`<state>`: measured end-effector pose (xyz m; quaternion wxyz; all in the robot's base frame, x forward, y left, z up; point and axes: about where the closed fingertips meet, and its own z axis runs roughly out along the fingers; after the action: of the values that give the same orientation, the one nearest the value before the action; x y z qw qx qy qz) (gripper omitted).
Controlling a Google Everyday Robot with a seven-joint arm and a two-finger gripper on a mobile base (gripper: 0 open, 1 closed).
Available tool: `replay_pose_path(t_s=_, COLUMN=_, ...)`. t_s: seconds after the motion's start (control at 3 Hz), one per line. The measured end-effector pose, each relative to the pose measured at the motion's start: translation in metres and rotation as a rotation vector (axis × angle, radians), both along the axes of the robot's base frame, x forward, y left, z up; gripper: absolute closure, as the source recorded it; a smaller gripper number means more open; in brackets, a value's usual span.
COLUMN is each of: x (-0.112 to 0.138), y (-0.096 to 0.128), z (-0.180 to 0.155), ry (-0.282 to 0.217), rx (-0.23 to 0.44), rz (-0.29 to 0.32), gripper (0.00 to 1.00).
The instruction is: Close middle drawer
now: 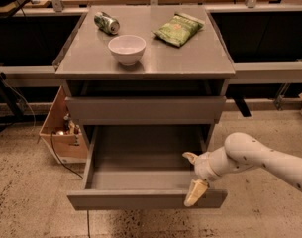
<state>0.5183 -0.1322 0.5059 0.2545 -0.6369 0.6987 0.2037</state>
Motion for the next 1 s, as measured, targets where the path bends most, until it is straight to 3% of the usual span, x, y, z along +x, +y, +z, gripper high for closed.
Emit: replay_pose_path(t_s=1.0, x=0.038, y=0.04, z=-0.052, ry=-0.061, rx=0.094, rz=0.025, gripper=0.01)
